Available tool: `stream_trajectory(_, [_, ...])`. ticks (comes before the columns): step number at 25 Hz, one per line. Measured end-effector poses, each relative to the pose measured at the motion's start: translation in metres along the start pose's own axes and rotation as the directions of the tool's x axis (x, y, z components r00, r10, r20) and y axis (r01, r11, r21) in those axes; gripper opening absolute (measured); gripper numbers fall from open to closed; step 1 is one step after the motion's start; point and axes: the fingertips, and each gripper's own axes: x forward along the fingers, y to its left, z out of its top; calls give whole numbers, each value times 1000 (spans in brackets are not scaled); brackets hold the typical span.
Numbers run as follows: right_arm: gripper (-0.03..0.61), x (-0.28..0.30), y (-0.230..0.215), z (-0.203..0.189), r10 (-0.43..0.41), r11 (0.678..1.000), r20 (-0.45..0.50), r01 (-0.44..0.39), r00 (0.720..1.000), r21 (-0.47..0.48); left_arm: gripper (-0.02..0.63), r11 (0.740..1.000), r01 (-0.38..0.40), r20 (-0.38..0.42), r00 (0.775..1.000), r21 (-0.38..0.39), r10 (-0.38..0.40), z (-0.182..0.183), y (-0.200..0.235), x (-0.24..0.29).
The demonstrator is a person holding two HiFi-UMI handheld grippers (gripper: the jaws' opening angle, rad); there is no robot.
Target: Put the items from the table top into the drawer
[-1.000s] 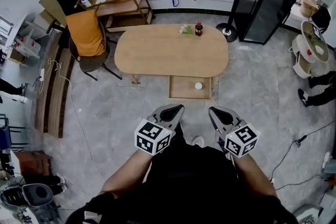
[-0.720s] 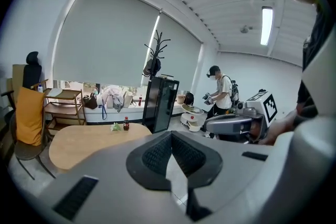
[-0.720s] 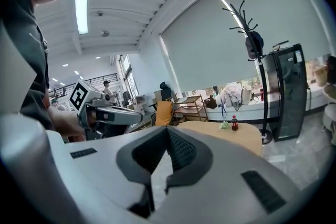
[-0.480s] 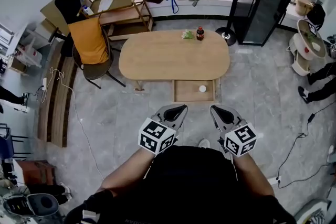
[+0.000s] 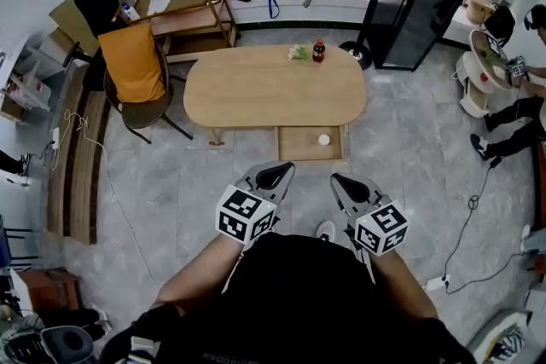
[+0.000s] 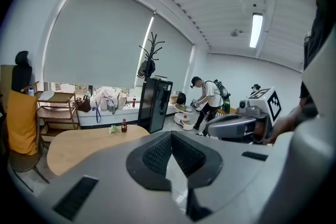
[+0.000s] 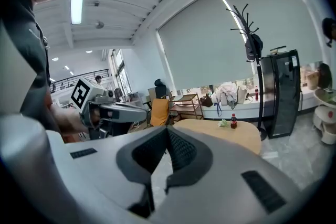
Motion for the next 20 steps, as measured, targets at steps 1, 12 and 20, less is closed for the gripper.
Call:
stream_trajectory(1, [2, 1, 2, -2, -5, 1000, -4, 5, 1000, 1, 2, 1000, -2, 4, 1000, -3, 2, -1, 3, -2])
stream_trajectory(12, [2, 8, 11, -5, -35, 999, -10, 35, 999, 27, 2, 1000, 30, -31, 999, 8, -30, -15, 6, -14])
stream_trajectory(20, [2, 10, 17, -7, -30, 999, -12, 30, 999, 17, 2, 999, 26, -25, 999, 29, -25, -11, 10, -17])
